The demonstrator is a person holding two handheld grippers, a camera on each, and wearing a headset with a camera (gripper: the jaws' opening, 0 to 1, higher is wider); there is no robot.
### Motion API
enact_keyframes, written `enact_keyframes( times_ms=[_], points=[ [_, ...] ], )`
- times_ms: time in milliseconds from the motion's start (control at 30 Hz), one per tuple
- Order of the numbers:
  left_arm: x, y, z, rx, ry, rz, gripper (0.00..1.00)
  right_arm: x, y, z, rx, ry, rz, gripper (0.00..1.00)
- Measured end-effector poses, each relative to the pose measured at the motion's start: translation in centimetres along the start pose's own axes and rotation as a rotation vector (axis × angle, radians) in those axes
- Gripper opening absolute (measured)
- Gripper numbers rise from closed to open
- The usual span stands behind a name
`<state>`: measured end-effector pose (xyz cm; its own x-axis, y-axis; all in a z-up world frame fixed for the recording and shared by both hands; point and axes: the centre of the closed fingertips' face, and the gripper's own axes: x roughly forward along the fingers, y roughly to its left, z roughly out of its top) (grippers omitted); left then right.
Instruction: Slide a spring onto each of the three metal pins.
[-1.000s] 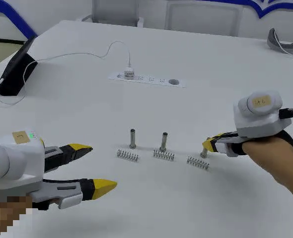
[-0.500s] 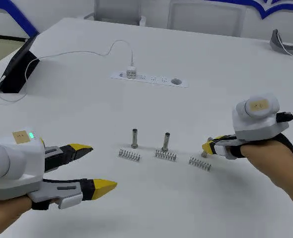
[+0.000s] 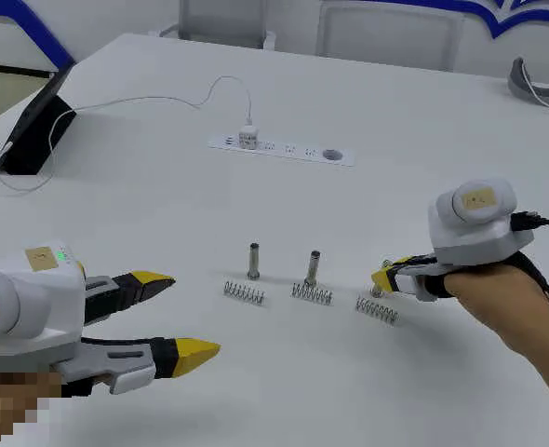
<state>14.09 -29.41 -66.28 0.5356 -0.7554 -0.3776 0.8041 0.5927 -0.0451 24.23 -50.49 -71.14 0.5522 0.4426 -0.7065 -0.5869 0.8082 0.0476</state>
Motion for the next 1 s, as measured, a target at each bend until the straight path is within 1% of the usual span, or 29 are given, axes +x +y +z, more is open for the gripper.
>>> enact_keyframes(
  times_ms=[300,400,700,900,1000],
  points=[
    [-0.1,0.1,0.1,0.001,-0.006,0.005,0.62,0.0,-0.2,-0.1,-0.012,0.001,-0.003,0.13],
    [-0.1,0.1,0.2,0.002,-0.008,0.007,0.63,0.0,-0.3,-0.2,-0.020,0.003,-0.006,0.15],
    [0.1,0.0,0.2,0.004,-0.011,0.003,0.63,-0.8,-0.6,-0.3,-0.029,-0.010,-0.013,0.20],
    [0.2,-0.1,0.3,0.004,-0.013,-0.001,0.63,-1.7,-0.1,-0.4,-0.052,-0.028,-0.001,0.21],
    [0.3,-0.1,0.2,0.005,-0.011,-0.006,0.63,-2.1,0.4,-0.7,-0.078,-0.033,0.018,0.21]
  ],
)
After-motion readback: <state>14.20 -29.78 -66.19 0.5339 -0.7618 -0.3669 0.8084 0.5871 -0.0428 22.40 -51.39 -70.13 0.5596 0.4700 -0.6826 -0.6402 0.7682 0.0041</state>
